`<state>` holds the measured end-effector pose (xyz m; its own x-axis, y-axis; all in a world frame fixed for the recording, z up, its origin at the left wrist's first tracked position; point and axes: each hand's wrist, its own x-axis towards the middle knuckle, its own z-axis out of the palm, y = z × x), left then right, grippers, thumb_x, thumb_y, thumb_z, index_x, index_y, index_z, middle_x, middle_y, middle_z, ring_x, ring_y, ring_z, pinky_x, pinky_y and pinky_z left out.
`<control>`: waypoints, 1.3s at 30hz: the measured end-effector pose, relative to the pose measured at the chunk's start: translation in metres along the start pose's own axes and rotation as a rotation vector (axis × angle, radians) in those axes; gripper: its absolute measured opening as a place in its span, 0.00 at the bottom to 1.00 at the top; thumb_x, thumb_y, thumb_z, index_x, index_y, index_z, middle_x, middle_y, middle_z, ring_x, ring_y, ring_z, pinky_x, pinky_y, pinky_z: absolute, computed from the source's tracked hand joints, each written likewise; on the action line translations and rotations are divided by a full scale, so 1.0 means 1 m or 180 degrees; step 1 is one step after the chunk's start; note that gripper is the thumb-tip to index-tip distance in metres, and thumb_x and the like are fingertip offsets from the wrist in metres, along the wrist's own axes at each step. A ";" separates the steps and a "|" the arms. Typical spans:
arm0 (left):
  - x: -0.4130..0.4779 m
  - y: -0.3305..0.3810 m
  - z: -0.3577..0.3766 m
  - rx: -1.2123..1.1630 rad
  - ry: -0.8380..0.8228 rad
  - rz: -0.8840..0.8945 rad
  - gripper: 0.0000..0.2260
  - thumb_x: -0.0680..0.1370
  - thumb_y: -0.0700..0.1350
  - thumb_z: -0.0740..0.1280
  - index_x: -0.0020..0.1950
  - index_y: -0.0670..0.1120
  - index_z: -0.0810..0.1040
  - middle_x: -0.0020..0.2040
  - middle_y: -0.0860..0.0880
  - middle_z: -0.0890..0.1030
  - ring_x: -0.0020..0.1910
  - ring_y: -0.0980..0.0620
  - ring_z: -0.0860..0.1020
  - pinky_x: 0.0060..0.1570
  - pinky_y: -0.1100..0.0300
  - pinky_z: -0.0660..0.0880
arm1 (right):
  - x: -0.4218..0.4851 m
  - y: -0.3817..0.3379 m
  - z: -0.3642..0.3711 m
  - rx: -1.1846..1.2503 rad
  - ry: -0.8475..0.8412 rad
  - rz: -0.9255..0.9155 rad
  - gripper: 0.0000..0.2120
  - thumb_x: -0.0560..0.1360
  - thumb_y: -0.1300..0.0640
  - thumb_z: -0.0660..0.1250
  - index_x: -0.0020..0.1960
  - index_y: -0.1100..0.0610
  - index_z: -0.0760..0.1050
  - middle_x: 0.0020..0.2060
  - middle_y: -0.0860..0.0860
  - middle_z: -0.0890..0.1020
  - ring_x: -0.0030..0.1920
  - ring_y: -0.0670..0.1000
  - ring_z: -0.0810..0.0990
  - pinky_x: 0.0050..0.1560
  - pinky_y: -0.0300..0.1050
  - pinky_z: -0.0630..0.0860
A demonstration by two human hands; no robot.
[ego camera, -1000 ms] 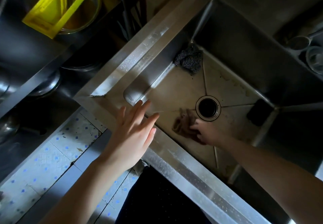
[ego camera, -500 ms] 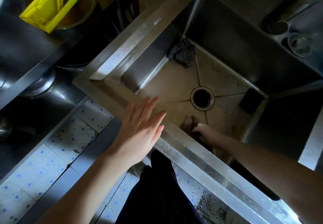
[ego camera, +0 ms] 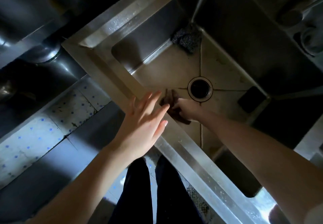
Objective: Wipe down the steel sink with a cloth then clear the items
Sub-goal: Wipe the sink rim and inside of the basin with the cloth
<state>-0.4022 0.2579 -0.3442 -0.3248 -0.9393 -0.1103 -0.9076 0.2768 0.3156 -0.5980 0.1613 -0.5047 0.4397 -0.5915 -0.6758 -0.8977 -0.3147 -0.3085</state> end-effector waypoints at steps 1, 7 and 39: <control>0.000 0.007 0.002 -0.0027 -0.0011 -0.0047 0.18 0.77 0.50 0.60 0.63 0.44 0.76 0.69 0.39 0.70 0.68 0.39 0.68 0.62 0.36 0.65 | -0.007 0.004 0.004 -0.0033 -0.0148 -0.0087 0.20 0.75 0.63 0.61 0.64 0.49 0.76 0.60 0.53 0.75 0.58 0.57 0.76 0.54 0.49 0.74; 0.005 0.041 0.010 -0.0224 -0.0097 -0.0258 0.18 0.77 0.49 0.59 0.64 0.45 0.76 0.69 0.40 0.69 0.68 0.41 0.69 0.64 0.35 0.62 | -0.077 0.036 0.027 0.0015 -0.0637 0.0072 0.15 0.76 0.61 0.63 0.62 0.55 0.77 0.60 0.55 0.76 0.61 0.57 0.74 0.61 0.48 0.69; 0.007 0.074 0.024 -0.0161 -0.0455 -0.0216 0.22 0.78 0.53 0.52 0.63 0.44 0.76 0.70 0.39 0.68 0.68 0.41 0.69 0.64 0.36 0.61 | -0.098 0.131 0.011 -0.0289 0.0008 0.2087 0.11 0.77 0.61 0.60 0.59 0.58 0.74 0.60 0.59 0.76 0.61 0.59 0.76 0.55 0.51 0.74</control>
<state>-0.4782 0.2769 -0.3447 -0.3012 -0.9161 -0.2648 -0.9153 0.1999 0.3497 -0.7596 0.1863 -0.4860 -0.1968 -0.6836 -0.7028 -0.9733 0.0498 0.2241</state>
